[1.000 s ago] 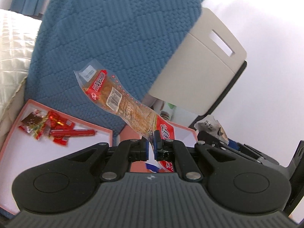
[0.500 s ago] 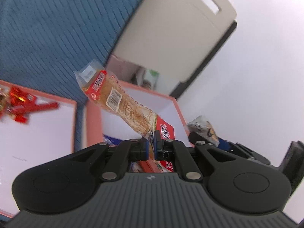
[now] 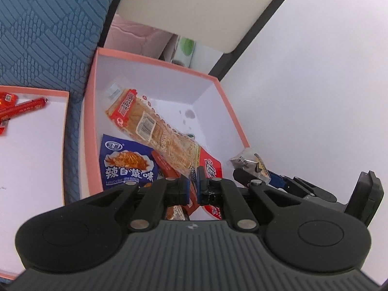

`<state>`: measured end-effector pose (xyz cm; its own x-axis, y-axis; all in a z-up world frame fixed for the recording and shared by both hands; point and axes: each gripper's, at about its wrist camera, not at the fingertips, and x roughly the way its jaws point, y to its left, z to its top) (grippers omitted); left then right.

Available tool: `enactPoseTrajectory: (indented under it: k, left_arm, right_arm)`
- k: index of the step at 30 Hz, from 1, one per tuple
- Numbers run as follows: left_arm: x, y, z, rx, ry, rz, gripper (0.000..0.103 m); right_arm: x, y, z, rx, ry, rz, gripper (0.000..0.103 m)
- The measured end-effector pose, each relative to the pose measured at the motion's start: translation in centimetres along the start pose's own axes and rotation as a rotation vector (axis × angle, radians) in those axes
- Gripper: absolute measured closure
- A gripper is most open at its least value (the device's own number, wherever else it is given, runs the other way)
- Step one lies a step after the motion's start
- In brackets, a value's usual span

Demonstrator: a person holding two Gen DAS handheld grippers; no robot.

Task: Organize snacks
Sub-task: 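Carry the clear bag with left gripper over the box while right carries the pouch, then open both, then move both open tools back to the tray with the red sausage stick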

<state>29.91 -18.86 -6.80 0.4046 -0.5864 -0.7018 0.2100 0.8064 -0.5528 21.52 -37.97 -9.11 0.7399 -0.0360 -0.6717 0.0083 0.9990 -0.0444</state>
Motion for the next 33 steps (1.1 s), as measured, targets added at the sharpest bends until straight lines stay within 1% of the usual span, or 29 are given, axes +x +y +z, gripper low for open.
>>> enactPoseTrajectory:
  k: [2, 4, 6, 8, 9, 10, 12, 13, 17, 22, 28, 31, 33]
  left_arm:
    - [0.3, 0.1, 0.0, 0.000, 0.009, 0.002, 0.097]
    - [0.5, -0.1, 0.0, 0.030, 0.021, 0.014, 0.095]
    - [0.7, -0.3, 0.1, 0.039, 0.038, 0.048, 0.084]
    - [0.4, -0.2, 0.1, 0.039, 0.030, 0.065, 0.040]
    - [0.1, -0.3, 0.1, 0.045, 0.011, 0.065, 0.036]
    - [-0.4, -0.3, 0.1, 0.058, -0.011, 0.062, 0.036]
    - [-1.0, -0.3, 0.3, 0.060, -0.027, 0.065, 0.036]
    - [-1.5, -0.1, 0.3, 0.052, -0.040, 0.066, 0.036]
    - [-3.7, -0.5, 0.5, 0.081, -0.091, 0.097, 0.036]
    - [-7.4, -1.7, 0.0, 0.163, -0.218, 0.162, 0.036]
    - [-11.2, -1.7, -1.0, 0.181, -0.356, 0.199, 0.036]
    - [-12.8, -1.6, -1.7, 0.193, -0.402, 0.222, 0.036]
    - [-13.9, -1.8, -2.4, 0.211, -0.439, 0.256, 0.036]
  right_arm:
    - [0.3, -0.2, -0.4, 0.006, 0.012, 0.002, 0.058]
    - [0.3, -0.9, -0.8, 0.019, 0.019, 0.005, 0.057]
    - [0.5, -1.3, -1.1, 0.054, 0.024, 0.012, 0.055]
    - [0.7, -1.8, -1.3, 0.084, 0.041, 0.011, 0.053]
    - [0.8, -1.8, -1.4, 0.089, 0.044, 0.008, 0.049]
    - [0.9, -1.8, -1.4, 0.092, 0.043, 0.001, 0.047]
    - [0.6, -1.8, -1.2, 0.095, 0.030, -0.007, 0.036]
    - [0.5, -1.9, -1.1, 0.099, 0.022, -0.006, 0.034]
    - [-1.5, -1.7, -0.4, 0.109, -0.029, 0.012, 0.034]
    - [-4.1, -0.7, 0.6, 0.113, -0.111, 0.056, 0.034]
    - [-6.0, 1.4, 1.6, 0.081, -0.182, 0.109, 0.034]
    - [-7.1, 2.5, 1.8, 0.065, -0.217, 0.136, 0.034]
    - [-7.8, 3.2, 1.7, 0.051, -0.236, 0.150, 0.034]
